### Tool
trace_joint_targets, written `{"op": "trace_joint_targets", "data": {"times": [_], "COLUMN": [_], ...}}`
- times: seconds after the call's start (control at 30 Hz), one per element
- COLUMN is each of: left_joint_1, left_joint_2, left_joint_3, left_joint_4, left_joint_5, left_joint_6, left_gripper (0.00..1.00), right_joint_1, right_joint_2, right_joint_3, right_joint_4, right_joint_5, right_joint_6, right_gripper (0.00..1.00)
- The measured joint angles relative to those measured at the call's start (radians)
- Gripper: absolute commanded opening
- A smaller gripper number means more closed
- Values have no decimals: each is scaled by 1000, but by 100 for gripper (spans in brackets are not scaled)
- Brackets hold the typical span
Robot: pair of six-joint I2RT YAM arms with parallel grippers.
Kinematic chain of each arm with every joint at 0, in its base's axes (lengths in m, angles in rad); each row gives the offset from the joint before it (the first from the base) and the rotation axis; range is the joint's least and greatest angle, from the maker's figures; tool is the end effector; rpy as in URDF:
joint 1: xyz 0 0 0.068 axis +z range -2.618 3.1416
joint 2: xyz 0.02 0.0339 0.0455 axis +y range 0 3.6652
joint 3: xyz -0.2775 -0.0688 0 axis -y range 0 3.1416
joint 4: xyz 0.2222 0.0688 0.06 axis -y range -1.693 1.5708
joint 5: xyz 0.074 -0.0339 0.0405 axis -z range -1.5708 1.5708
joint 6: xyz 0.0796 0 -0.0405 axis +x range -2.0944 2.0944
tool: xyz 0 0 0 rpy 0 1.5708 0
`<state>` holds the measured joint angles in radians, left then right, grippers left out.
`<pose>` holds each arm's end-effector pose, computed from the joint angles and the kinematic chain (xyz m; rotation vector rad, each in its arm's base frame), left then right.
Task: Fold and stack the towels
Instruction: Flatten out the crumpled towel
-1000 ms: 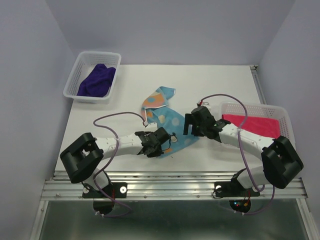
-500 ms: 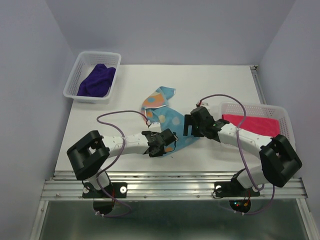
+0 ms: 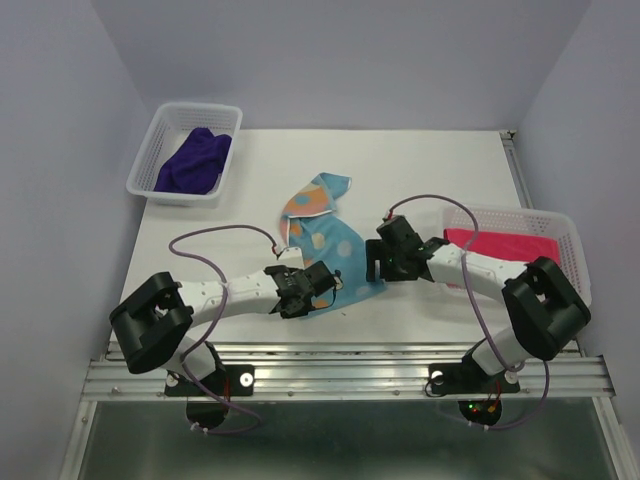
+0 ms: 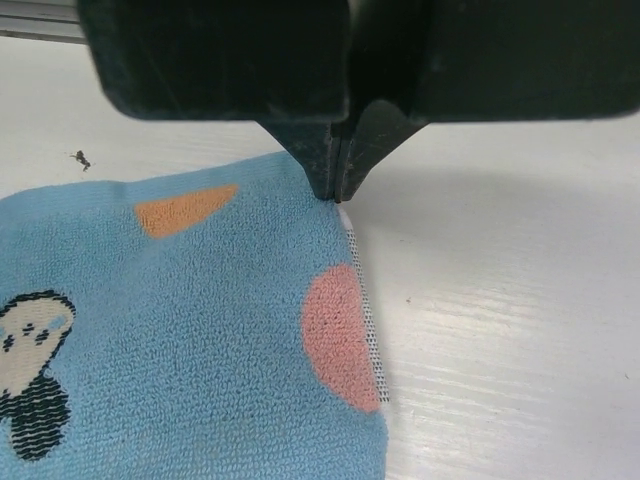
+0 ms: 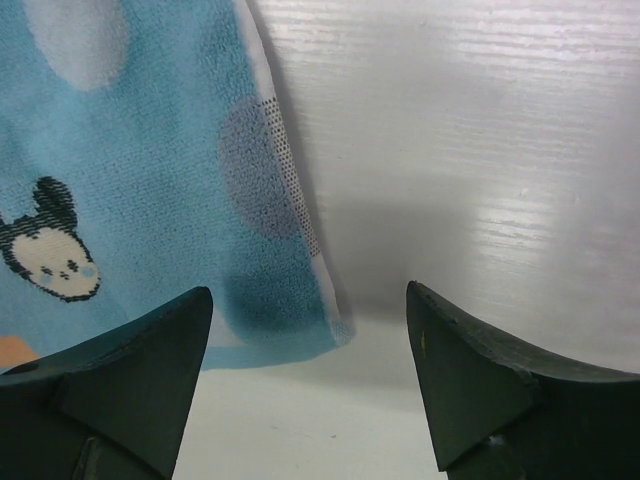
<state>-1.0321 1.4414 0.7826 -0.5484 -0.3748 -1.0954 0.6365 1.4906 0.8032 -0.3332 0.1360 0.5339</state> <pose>0.1529 -0.1990 0.1617 -0.1752 2.6316 -0.1809 0.2376 0.1622 0.1652 -0.0833 2.5973 0.2576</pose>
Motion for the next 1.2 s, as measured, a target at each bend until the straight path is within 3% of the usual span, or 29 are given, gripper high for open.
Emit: {"op": "trace_joint_targets", "data": {"times": [0.1, 0.17, 0.2, 0.23, 0.4, 0.43, 0.63, 0.83, 1.03, 1.2], "left_joint_1": [0, 0, 0, 0, 0, 0, 0, 0, 1, 3], "left_joint_2": [0, 0, 0, 0, -5, -10, -120, -378, -569, -608], "left_joint_3": [-11, -19, -24, -26, -35, -39, -68, -32, 154, 354], "left_joint_4": [11, 22, 28, 32, 58, 63, 103, 134, 257, 362], "left_joint_5": [1, 2, 3, 5, 8, 9, 15, -50, -156, -190], "left_joint_6": [-2, -3, -3, -3, -2, -1, 24, 98, 238, 375], "left_gripper": [0, 0, 0, 0, 0, 0, 0, 0, 0, 0], "right_joint_1": [4, 11, 13, 18, 35, 37, 45, 46, 46, 46], "right_joint_2": [15, 19, 22, 28, 43, 42, -19, -204, -324, -386], "right_joint_3": [0, 0, 0, 0, 0, 0, -7, 26, 239, 484], "right_joint_4": [-12, -18, -19, -21, -24, -26, -41, -45, -51, -47], "right_joint_5": [-8, -11, -12, -13, -5, -4, -15, -40, -55, -85], "right_joint_6": [-2, -2, -3, -2, -2, -1, -8, -42, -88, -138], "right_gripper": [70, 58, 45, 38, 14, 1, 1, 1, 1, 1]}}
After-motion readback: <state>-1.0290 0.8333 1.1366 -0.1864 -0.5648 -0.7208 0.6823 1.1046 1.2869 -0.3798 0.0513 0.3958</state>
